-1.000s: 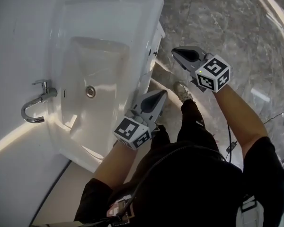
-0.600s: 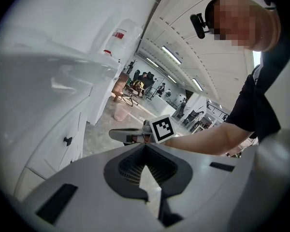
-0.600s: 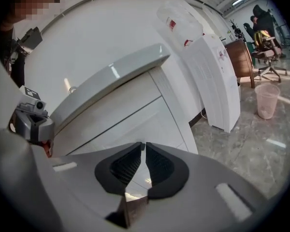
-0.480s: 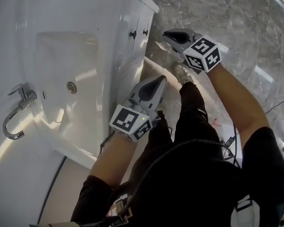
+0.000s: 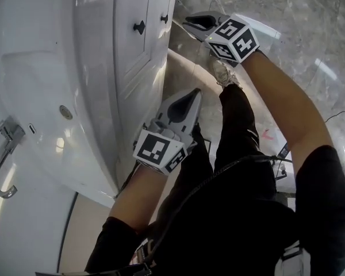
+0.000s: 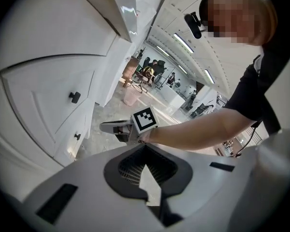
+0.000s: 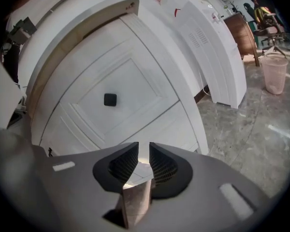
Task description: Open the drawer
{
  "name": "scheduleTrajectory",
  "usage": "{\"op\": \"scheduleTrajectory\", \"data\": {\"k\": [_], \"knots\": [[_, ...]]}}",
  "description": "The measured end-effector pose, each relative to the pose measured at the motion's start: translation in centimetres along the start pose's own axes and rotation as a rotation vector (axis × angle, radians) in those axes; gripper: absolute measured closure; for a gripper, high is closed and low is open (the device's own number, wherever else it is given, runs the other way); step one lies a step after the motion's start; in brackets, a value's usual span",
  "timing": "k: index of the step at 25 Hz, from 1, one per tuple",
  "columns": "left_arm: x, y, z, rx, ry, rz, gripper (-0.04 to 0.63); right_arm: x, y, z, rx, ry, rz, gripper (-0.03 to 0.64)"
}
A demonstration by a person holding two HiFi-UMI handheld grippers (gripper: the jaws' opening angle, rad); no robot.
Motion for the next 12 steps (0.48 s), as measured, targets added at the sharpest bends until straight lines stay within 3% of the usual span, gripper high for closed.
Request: {"op": "scheduleTrajectory", "data": {"k": [7, 12], "knots": [[2.3, 3.6, -1.5, 0.081, -0.007, 0.085, 0.604, 6.9, -1.6, -2.3, 0.049, 0.038, 0.096, 0.516], [3.5, 7.0, -2.2, 0.049, -0.026, 0.138, 0.604, 10.3, -3.3, -3.8, 0.093, 0.073, 0.113, 0.468]]}}
Point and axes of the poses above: the fingertips, and each gripper's own axes: x forward along the fingers, y to its left, z out of its top, the point moved 4 cm from there along -x, backward along the fingers, and after that the axes turned 9 degrees about y, right-handed, at the moved point
